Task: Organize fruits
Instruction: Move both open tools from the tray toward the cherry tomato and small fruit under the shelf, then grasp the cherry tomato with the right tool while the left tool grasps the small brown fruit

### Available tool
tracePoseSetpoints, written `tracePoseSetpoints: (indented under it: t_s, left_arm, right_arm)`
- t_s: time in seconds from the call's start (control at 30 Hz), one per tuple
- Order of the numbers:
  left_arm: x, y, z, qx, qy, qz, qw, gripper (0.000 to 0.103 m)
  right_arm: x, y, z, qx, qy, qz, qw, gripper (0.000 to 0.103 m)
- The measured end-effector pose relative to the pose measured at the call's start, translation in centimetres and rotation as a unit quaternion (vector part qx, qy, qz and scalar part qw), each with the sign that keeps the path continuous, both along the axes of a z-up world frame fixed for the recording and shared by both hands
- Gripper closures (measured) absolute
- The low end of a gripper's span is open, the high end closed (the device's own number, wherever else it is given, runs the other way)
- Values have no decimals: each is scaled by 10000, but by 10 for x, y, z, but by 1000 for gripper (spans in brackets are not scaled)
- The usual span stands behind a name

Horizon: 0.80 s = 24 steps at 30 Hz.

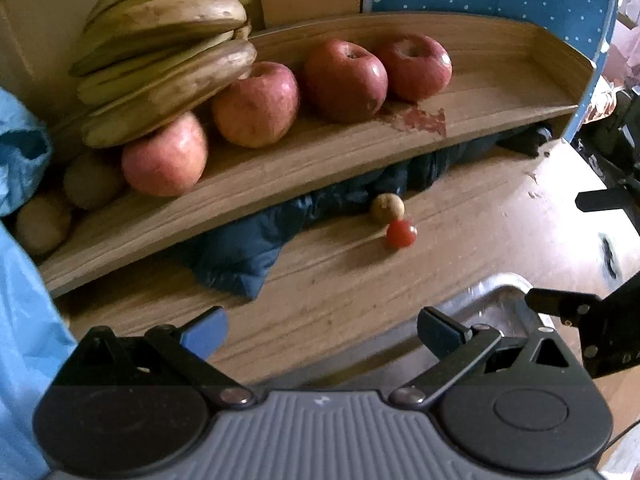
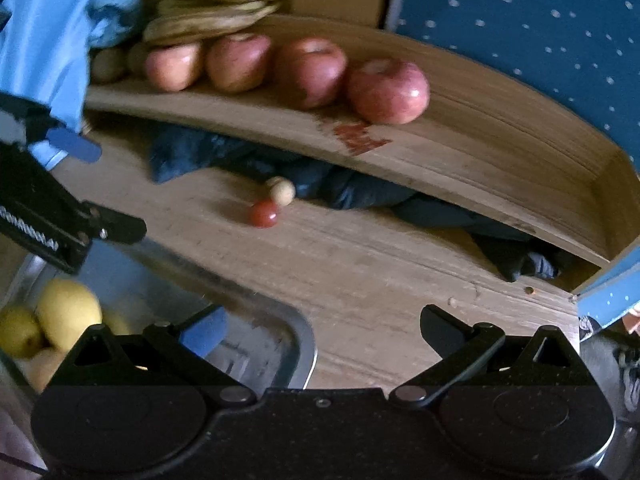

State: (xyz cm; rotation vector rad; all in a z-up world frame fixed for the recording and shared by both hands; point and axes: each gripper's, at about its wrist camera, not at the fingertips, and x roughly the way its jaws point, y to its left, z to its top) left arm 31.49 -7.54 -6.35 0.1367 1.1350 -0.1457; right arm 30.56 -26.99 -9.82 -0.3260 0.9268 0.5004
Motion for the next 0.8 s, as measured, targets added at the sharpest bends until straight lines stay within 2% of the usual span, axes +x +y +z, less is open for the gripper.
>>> tracePoseSetpoints:
  t_s: [0.23, 0.43, 0.67, 0.8]
  left_arm:
    - [31, -6, -10, -173, 92, 344, 9992, 0]
    - [53, -9, -17, -751, 288, 742, 9940, 0]
    - [65, -13, -26, -964, 396, 764, 9916, 1]
    - [72, -13, -32, -1086, 504, 816, 9894, 1]
  right_arm:
    - [14, 1, -11, 62, 30, -274, 9996, 1]
    - [22, 13, -23, 134, 92, -226, 9996, 1]
    - [31, 34, -27, 396, 64, -49, 9992, 1]
    - [34, 42, -33, 498, 72, 33, 9987, 8]
